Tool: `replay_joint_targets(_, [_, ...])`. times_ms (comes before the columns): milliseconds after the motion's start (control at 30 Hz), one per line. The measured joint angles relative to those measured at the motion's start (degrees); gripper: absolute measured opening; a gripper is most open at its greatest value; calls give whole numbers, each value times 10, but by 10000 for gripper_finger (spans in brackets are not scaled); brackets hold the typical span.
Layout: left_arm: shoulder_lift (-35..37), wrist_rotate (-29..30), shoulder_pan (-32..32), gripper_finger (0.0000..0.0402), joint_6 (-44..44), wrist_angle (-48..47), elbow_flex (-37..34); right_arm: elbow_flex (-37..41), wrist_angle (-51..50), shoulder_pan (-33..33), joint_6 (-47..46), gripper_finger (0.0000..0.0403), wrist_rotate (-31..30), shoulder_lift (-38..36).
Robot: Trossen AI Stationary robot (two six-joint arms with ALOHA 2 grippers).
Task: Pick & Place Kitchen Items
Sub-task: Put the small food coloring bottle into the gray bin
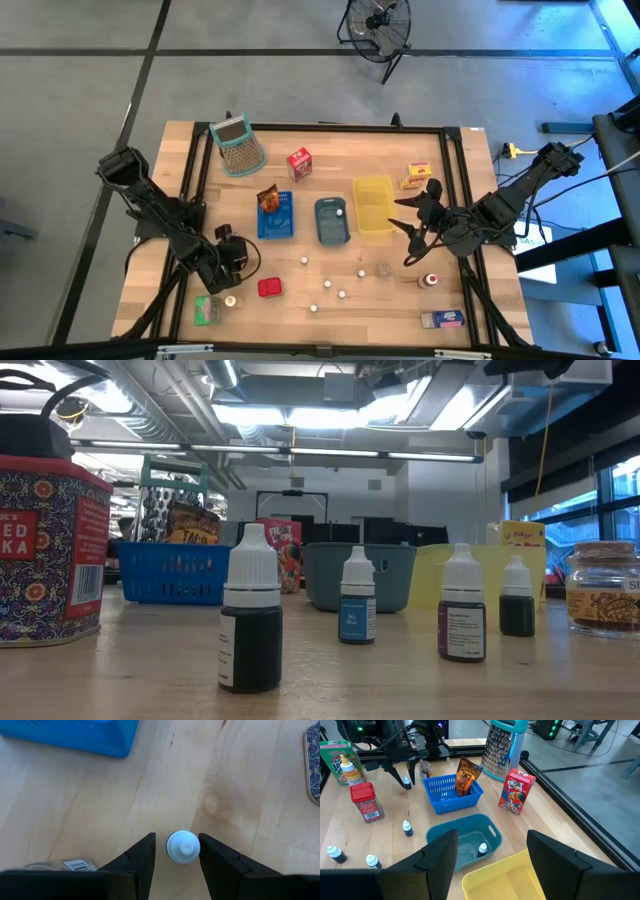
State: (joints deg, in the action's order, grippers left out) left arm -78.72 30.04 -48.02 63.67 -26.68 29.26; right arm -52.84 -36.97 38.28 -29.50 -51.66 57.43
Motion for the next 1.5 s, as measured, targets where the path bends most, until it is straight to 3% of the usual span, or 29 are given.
replay_joint_targets(467, [0, 4, 0, 78, -3, 0, 0, 0, 0, 0, 6, 240, 28, 0])
replay_joint_targets(767, [1, -9, 0, 77, 0, 0, 0, 0, 33, 0, 6, 240, 32, 0])
replay_joint_targets(933, [12, -48, 13, 74, 2, -10, 12, 0, 45, 0, 12, 240, 59, 0])
replay_joint_targets(1167, [28, -71, 44, 73, -51, -95, 83, 0, 44, 0, 25, 240, 74, 6])
replay_joint_targets(1500, [48, -59, 90, 72, -140, -284, 267, 0, 47, 0, 38, 240, 75, 12])
